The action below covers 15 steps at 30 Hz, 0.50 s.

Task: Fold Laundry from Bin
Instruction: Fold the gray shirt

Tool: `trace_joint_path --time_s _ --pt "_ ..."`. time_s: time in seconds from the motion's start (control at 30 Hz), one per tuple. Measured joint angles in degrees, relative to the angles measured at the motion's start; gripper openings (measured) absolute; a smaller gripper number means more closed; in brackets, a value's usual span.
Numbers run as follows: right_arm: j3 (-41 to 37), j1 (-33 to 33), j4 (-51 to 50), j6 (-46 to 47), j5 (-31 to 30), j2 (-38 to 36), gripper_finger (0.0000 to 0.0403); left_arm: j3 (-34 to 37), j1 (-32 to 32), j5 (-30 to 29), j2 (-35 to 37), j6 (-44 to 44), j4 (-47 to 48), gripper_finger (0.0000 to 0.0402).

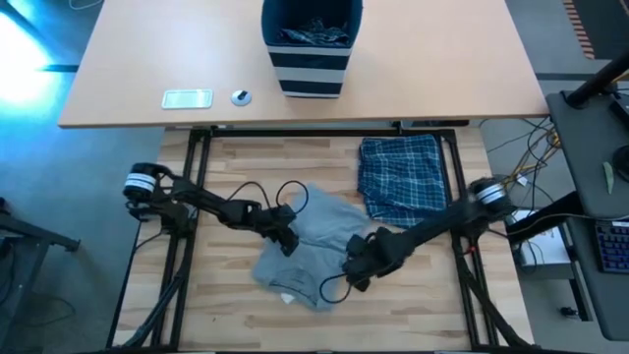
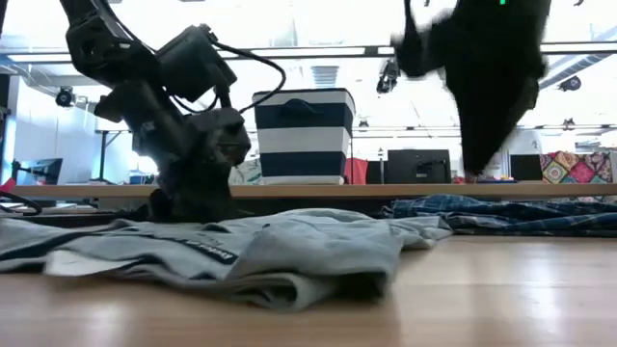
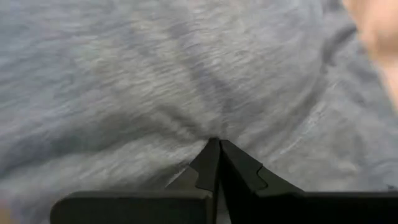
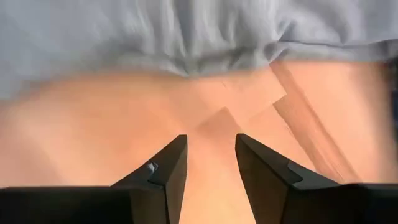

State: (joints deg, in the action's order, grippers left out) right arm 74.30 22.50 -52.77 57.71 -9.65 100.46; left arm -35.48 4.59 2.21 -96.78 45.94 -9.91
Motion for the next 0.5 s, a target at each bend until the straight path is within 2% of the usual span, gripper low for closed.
trace_joint_path --time_s 0.07,0.13,0.2,0.27,0.4,0.5 --pt "-0.8 -0.4 -0.3 -0.7 -2.8 -4.0 0.0129 0.1 0.3 3.4 2.4 1.7 -0.8 0.0" --pt "-2.9 -1.1 -0.1 -0.7 -6.3 -6.5 0.0125 -0.3 1.0 4.0 5.2 1.9 -2.5 0.0" --pt "-5.7 -2.2 3.3 -1.9 -7.7 -8.0 0.0122 -2.2 1.1 2.5 7.1 -0.4 -6.7 0.0" --pt "-8.6 -4.0 8.7 -4.0 -7.8 -9.2 0.0118 -3.3 0.7 -0.9 7.0 -4.4 -6.8 0.0" --pt "-15.4 -8.1 24.1 -8.7 -5.7 -7.3 0.0105 -6.0 -0.9 -9.0 1.7 -10.1 -6.4 0.0" --pt "-18.6 -9.5 31.2 -10.6 -0.2 -4.1 0.0087 -7.1 -1.9 -10.1 -4.8 -9.3 -6.5 0.0"
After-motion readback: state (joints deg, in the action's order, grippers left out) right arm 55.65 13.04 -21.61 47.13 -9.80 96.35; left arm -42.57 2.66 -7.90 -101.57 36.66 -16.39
